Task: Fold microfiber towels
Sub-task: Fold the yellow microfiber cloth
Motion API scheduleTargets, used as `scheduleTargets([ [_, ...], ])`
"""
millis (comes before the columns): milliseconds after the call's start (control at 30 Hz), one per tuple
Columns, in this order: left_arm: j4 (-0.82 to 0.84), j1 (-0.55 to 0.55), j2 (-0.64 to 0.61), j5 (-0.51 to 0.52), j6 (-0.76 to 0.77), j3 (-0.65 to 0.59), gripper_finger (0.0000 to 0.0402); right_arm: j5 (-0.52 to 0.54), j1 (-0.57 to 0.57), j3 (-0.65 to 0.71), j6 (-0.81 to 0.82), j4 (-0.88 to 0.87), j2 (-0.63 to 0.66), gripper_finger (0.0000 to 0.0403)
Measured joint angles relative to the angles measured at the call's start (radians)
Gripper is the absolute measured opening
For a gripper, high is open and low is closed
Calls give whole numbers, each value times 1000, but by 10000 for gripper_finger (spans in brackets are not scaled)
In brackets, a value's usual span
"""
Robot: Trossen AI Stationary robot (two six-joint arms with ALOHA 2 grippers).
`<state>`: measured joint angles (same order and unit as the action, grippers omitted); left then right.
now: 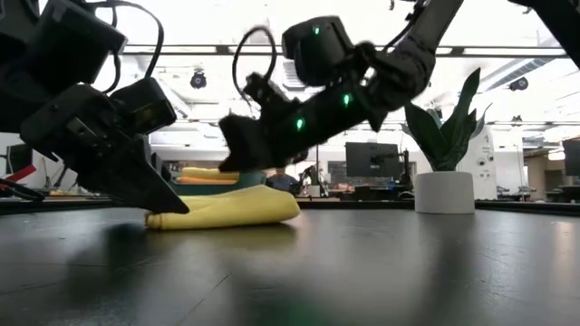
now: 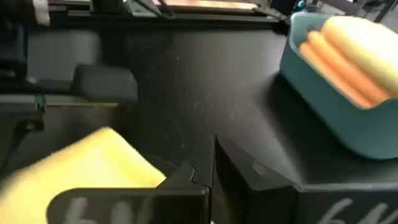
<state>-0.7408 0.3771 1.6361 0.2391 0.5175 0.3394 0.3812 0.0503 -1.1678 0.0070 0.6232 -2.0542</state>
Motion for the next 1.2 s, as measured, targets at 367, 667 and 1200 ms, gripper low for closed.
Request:
scheduleTargets([
  [367,59,-4,-156,38,-87,-1,0,-14,44,39,25,-104,100,8],
  [667,342,-11,-215,360,-53,-5,0,20,37,141,122,108,36,8],
  [1200,393,-13,-190,288,-25,-4,0,4,24,154,80,150,20,8],
])
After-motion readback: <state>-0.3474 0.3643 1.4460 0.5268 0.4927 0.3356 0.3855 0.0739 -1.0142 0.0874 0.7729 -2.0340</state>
